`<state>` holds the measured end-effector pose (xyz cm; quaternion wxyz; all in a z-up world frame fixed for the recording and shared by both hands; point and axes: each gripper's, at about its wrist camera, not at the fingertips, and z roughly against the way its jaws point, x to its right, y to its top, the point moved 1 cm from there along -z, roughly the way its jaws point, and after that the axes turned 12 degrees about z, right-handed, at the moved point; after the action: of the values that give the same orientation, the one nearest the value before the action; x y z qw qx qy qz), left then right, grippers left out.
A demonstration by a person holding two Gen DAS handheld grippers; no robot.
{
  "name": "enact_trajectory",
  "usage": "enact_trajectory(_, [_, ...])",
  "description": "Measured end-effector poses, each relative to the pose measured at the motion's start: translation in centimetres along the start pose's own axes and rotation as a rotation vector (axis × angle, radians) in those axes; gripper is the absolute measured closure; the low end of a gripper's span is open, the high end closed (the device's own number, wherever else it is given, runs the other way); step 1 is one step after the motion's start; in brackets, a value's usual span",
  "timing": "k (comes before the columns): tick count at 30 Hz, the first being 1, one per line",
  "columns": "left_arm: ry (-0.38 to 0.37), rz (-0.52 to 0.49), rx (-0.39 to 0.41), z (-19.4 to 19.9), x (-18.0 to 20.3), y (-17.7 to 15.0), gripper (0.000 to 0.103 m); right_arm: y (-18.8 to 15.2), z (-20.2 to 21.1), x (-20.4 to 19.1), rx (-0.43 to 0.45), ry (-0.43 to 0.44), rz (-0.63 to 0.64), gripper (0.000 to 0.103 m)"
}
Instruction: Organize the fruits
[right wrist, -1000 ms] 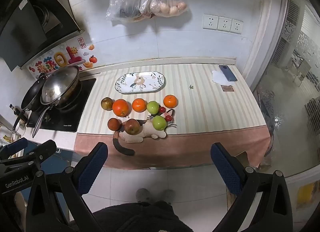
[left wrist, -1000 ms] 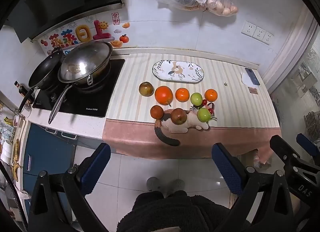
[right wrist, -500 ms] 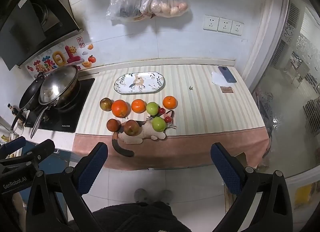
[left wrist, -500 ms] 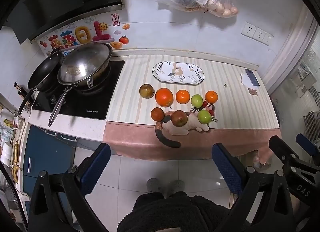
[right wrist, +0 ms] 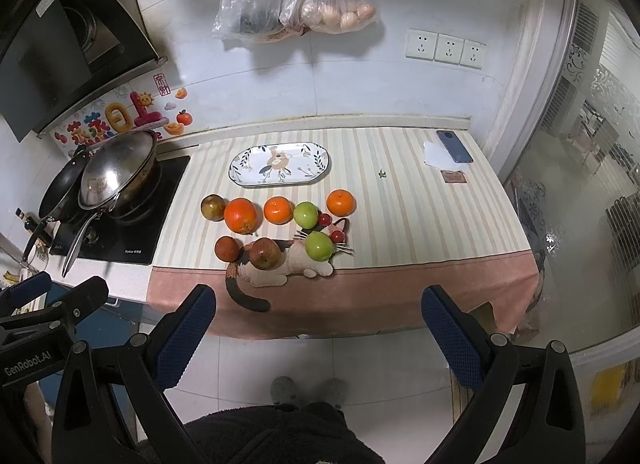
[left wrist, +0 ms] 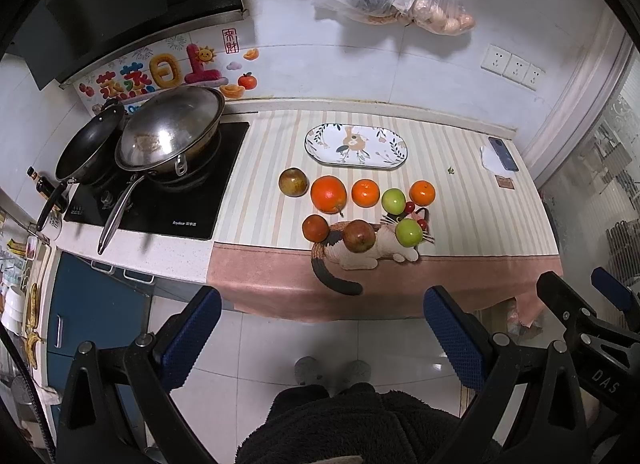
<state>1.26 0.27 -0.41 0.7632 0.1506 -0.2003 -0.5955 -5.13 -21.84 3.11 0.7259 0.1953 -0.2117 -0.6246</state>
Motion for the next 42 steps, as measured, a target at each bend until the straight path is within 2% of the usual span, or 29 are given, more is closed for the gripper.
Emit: enact_trajectory(42, [-0.002,-0.003,0.013,0.85,-0.68,-0.31,0.0,0.13,0.85,0.28,0.009,-0.002,0.001,0.0])
